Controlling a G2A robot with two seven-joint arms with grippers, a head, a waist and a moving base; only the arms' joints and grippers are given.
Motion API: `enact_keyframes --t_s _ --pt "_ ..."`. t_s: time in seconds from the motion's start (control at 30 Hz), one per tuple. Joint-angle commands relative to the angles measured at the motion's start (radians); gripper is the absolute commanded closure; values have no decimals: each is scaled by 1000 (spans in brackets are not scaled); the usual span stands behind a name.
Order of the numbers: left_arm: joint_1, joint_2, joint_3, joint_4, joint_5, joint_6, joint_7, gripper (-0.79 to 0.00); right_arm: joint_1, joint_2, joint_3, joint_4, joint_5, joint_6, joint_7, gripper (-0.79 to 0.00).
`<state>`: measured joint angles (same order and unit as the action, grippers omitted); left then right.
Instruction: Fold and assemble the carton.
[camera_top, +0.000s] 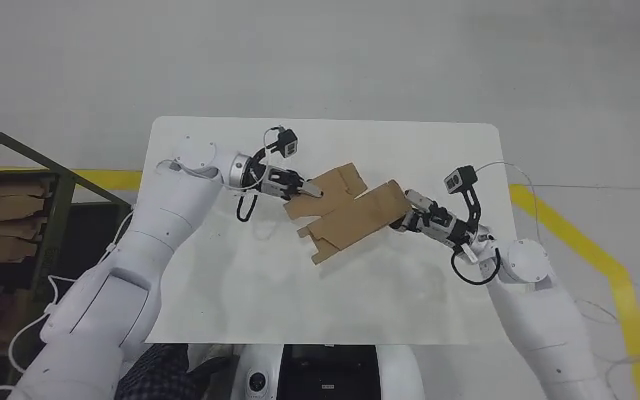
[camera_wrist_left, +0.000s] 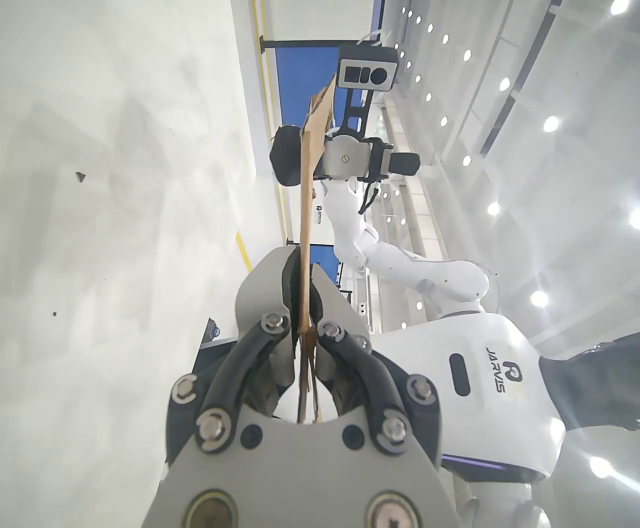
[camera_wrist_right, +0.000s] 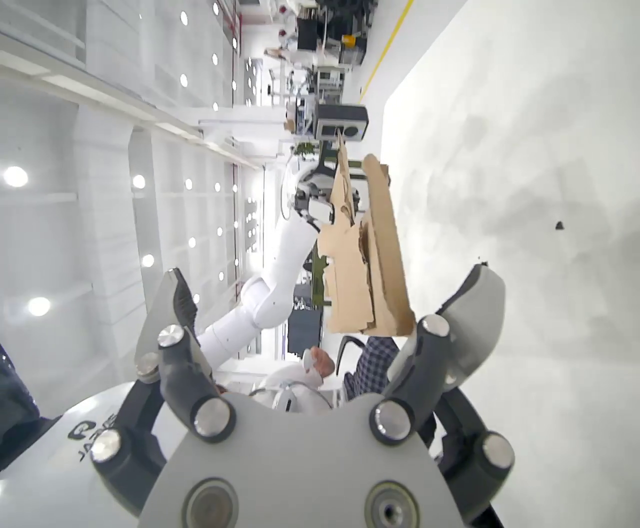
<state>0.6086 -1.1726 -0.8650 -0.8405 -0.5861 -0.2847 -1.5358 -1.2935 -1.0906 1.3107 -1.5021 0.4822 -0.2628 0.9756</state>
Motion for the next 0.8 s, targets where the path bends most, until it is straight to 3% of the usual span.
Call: enact_keyframes --t_s 0.0,0.37,0.7,0.77 --pt "-6 14 23 -16 -38 1 0 0 18 2 -2 23 -25 -5 55 -785" --pt "-32 95 155 -76 -160 0 0 0 120 3 -17 178 3 -78 192 -785" --pt "-72 130 253 -88 -223 0 0 0 193 -3 -84 203 -25 -71 284 -785" --pt "-79 131 271 -93 -220 0 0 0 197 -6 -99 208 -24 -67 281 -711"
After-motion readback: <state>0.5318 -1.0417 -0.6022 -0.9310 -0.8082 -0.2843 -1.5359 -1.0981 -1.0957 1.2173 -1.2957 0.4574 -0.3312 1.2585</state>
